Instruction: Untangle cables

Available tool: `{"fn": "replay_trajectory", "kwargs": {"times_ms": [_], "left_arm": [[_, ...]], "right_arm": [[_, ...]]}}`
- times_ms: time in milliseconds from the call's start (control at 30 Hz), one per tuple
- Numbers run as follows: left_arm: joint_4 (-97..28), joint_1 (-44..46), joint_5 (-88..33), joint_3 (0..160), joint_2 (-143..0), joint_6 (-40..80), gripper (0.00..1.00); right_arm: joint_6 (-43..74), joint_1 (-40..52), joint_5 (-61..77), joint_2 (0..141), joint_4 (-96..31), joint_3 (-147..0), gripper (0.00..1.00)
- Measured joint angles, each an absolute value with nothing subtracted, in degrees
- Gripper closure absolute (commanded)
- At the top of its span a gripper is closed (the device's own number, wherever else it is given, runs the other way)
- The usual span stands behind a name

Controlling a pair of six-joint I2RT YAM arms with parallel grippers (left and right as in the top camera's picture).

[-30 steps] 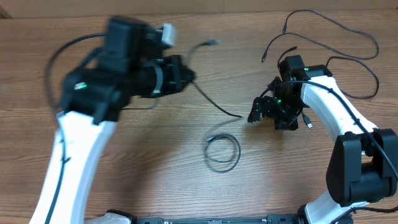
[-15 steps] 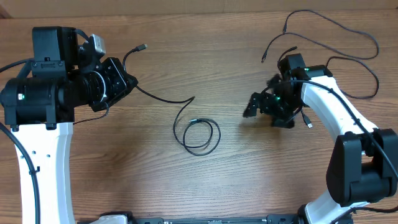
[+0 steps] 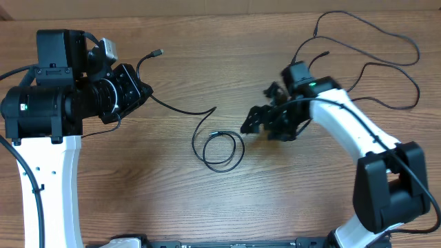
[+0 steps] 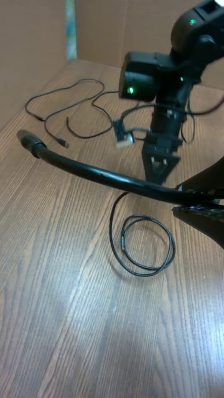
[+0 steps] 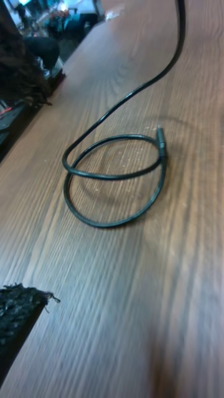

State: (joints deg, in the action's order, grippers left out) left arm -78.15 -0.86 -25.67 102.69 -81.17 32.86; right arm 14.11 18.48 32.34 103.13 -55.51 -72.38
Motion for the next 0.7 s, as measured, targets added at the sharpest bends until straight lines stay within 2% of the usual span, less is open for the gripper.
{"fn": "replay_trajectory", "kwargs": {"times_ms": [67, 233, 367, 533, 700], "left_arm": [[-78.26, -0.86, -25.67, 102.69, -81.17, 32.86, 0.96], [-79.33, -0.86, -25.67, 102.69, -81.17, 32.86, 0.96], [-79.77, -0.86, -25.67, 102.69, -81.17, 32.86, 0.96], [-79.79, -0.86, -25.67, 102.69, -81.17, 32.86, 0.96], [-79.83, -0.86, -25.69, 102.69, -81.17, 32.86, 0.96]], "right_arm": [[16.62, 21.50, 31.00, 103.15, -53.39, -71.85, 0.15], [25.80, 27.44, 24.36, 103.13, -51.92, -71.53, 0.28], [30.02, 28.34, 21.98, 103.13, -49.41, -70.28, 0.33], [33.39, 30.44, 22.39, 103.13, -43.88, -66.87, 0.34], [36.58, 33.50, 22.52, 103.15, -38.85, -64.58, 0.41]]}}
